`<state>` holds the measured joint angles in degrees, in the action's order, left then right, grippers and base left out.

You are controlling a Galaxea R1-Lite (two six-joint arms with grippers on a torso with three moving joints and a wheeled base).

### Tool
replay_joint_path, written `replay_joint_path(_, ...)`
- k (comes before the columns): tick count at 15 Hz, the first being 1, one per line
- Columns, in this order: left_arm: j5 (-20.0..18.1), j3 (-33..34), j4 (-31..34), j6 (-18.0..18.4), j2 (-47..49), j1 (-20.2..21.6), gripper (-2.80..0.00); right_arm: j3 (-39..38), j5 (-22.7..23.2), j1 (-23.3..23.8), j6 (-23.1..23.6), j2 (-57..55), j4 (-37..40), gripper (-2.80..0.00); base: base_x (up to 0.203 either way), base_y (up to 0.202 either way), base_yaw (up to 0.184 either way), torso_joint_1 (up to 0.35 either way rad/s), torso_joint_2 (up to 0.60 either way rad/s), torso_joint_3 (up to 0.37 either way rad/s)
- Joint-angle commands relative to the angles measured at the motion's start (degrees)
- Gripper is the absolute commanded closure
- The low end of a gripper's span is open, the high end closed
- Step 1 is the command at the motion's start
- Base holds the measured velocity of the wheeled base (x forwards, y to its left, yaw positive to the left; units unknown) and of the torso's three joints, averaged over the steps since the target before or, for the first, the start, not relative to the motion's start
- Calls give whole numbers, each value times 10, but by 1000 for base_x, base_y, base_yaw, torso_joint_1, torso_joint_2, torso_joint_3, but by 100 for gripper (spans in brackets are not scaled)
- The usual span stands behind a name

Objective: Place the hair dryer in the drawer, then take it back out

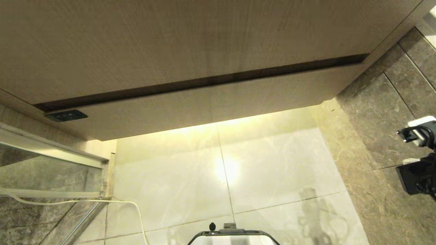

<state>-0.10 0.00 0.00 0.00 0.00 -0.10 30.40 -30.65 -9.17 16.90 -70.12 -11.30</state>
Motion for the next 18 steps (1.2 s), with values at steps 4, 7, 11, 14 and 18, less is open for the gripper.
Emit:
replay_joint_path(4,0,1,0,0,0,0,0,-86,-4,-39,-1,150,-7,0,0,0,0,0,0,0)
replay_joint_path(7,0,1,0,0,0,0,0,-88,-7,-42,-3,195,-13,0,0,0,0,0,0,0)
replay_joint_path(11,0,1,0,0,0,0,0,-97,-6,-43,-2,244,6,0,0,0,0,0,0,0)
replay_joint_path(14,0,1,0,0,0,0,0,-105,-7,-41,-3,322,64,0,0,0,0,0,0,0)
replay_joint_path(18,0,1,0,0,0,0,0,-181,-47,-34,-3,491,96,0,0,0,0,0,0,0)
